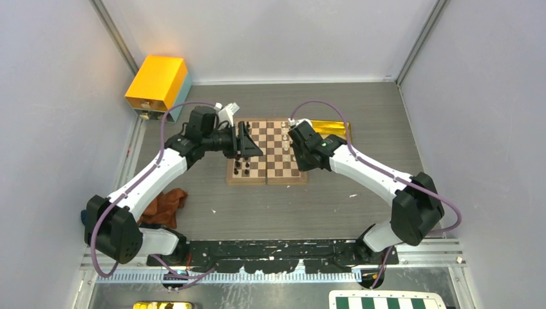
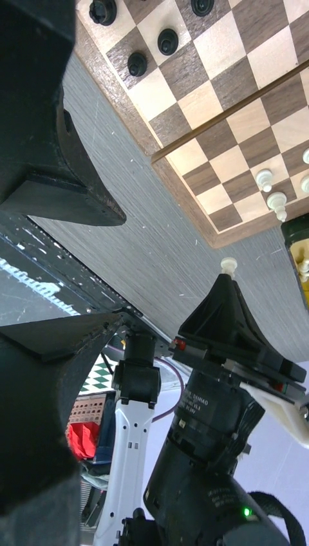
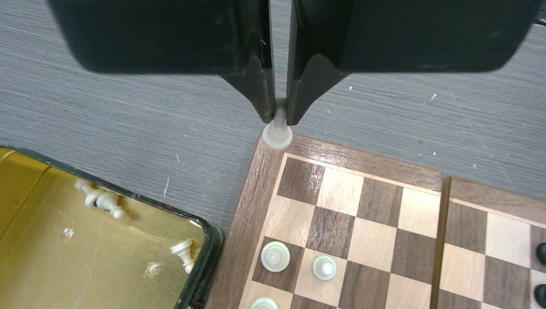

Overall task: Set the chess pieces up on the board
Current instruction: Place the chess piece on the chessboard.

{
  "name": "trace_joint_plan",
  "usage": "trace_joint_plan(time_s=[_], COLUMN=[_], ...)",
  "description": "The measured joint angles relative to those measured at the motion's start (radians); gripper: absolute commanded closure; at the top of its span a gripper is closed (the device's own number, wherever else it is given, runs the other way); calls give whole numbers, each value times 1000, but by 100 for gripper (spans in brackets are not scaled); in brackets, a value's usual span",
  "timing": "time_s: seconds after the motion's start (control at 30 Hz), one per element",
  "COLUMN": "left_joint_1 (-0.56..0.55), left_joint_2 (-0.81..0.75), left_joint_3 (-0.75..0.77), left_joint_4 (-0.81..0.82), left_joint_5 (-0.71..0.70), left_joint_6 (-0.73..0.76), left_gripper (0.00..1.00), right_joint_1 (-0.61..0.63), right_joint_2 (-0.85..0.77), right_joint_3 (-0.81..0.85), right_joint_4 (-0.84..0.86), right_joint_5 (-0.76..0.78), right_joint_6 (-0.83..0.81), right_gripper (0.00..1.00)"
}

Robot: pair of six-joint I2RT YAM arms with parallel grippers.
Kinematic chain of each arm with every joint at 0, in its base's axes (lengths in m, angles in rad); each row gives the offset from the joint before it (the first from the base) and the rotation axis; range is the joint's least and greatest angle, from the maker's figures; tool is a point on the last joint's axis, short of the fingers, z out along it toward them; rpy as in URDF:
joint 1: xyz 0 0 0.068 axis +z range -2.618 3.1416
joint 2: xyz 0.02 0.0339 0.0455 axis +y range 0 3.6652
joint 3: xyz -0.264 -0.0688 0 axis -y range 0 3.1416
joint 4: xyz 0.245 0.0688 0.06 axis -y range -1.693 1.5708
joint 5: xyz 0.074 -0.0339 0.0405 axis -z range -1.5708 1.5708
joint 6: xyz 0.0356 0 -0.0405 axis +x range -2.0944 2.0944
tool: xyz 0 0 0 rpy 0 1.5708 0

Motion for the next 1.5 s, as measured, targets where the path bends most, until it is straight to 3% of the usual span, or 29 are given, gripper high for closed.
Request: trace_joint_plan(time_s=[0.77, 1.5], left_joint_1=[0, 0], left_joint_2=[-28, -48], left_joint_3=[-4, -4], left_joint_4=[-20, -58], left_joint_5=[-19, -32], left_joint_6=[19, 59], left_gripper=[47, 47], right_joint_1=[9, -1], right_joint_2=[199, 238], right_joint_3=[2, 48], right_joint_4=[150, 165], right_joint_5=[1, 12], right_joint_6=[-21, -23], right_gripper=[99, 99])
